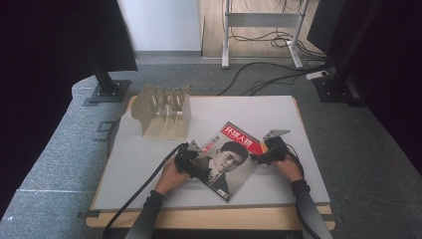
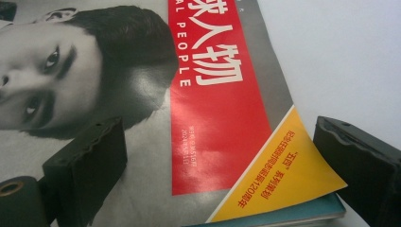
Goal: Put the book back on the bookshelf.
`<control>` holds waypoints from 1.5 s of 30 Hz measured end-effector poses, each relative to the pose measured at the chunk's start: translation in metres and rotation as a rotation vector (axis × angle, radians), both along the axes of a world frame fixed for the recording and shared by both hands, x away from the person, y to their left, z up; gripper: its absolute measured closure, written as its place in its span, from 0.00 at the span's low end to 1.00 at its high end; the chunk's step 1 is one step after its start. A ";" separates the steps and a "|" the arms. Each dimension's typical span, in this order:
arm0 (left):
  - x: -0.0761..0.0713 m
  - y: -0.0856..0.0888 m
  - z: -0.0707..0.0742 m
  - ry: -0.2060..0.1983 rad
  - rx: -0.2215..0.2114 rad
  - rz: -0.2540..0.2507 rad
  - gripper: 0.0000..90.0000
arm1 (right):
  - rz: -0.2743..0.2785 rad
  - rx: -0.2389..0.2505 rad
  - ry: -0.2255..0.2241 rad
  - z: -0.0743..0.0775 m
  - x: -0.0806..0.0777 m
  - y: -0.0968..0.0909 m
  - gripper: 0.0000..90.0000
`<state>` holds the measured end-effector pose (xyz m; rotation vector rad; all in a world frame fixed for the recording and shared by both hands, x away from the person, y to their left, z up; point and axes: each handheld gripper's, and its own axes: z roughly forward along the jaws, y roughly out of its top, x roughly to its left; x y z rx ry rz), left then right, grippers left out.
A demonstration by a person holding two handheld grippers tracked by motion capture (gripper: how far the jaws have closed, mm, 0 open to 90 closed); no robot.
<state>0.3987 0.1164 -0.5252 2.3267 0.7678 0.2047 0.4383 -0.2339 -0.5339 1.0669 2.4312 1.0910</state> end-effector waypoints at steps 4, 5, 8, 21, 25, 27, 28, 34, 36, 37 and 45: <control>-0.010 0.004 0.000 0.003 0.003 -0.011 0.00 | 0.005 0.000 0.000 0.000 -0.013 0.003 0.05; -0.014 0.005 0.000 0.003 0.000 -0.010 0.00 | 0.006 -0.002 -0.003 0.000 -0.016 0.004 0.05; -0.022 0.008 0.000 -0.003 -0.005 -0.014 0.00 | 0.006 -0.003 -0.007 0.000 -0.026 0.006 0.05; -0.032 0.009 -0.002 -0.014 -0.021 -0.009 0.00 | -0.095 -0.049 -0.009 0.005 -0.068 -0.014 0.10; -0.041 0.006 -0.001 -0.012 -0.016 -0.010 0.00 | -0.081 -0.058 -0.013 0.002 -0.082 -0.012 0.10; -0.044 0.006 -0.001 -0.011 -0.015 -0.014 0.00 | -0.084 -0.058 -0.017 0.002 -0.084 -0.011 0.11; -0.047 0.005 -0.001 -0.009 -0.013 -0.022 0.00 | -0.089 -0.064 -0.026 0.003 -0.085 -0.010 0.10; -0.052 0.009 0.003 0.043 -0.026 -0.064 0.00 | -0.106 -0.065 -0.023 0.000 -0.078 -0.008 0.02; -0.046 0.015 0.005 0.044 -0.030 -0.054 0.00 | -0.115 -0.058 -0.018 -0.001 -0.076 -0.008 0.00; -0.043 0.020 0.007 0.017 -0.012 -0.034 0.00 | -0.120 -0.058 -0.012 -0.001 -0.074 -0.008 0.00; -0.012 0.053 0.016 -0.061 -0.001 0.123 0.00 | -0.131 -0.062 -0.017 -0.001 -0.064 -0.005 0.00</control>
